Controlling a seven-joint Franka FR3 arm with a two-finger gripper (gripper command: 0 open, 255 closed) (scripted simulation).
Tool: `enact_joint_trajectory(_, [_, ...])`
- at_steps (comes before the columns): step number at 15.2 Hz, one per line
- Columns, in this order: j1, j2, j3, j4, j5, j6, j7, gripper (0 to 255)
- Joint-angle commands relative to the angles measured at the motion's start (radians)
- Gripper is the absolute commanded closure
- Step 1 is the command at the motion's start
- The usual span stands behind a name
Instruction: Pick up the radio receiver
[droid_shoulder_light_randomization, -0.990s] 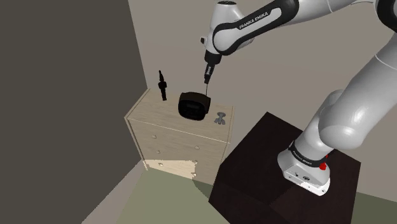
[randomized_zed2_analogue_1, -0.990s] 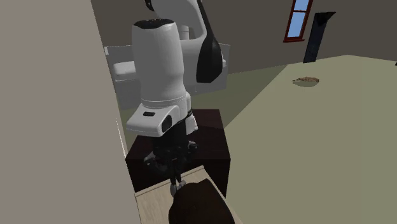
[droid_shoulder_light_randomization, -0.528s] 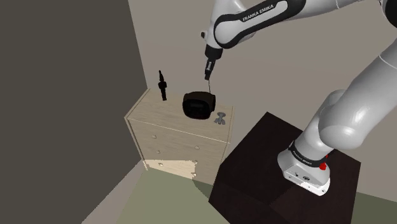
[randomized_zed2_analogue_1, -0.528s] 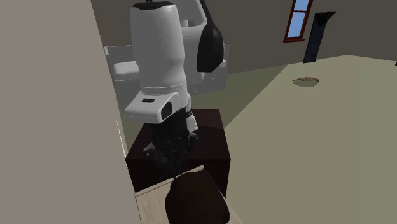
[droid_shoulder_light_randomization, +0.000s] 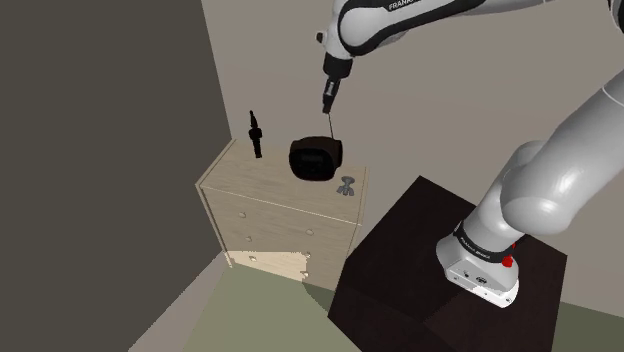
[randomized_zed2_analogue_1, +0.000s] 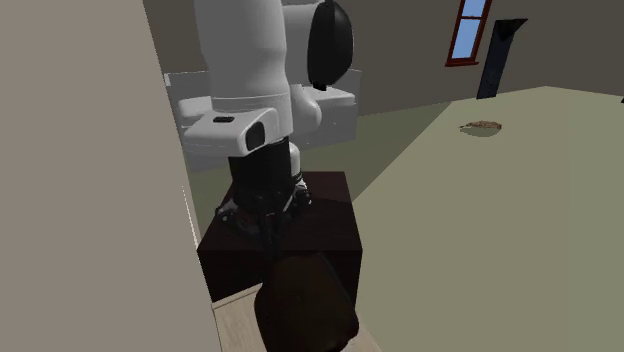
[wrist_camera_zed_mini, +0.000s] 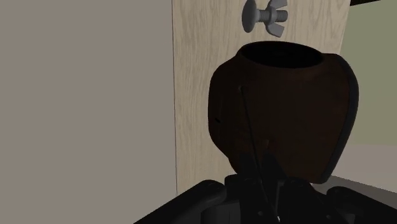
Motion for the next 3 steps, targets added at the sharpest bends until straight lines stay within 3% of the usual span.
enact_joint_trajectory(1, [0.000, -0.015, 0.001, 0.014, -0.002, -0.025, 0.004, 255])
enact_joint_trajectory(3, [0.000, -0.015, 0.001, 0.015, -0.002, -0.027, 0.004, 255])
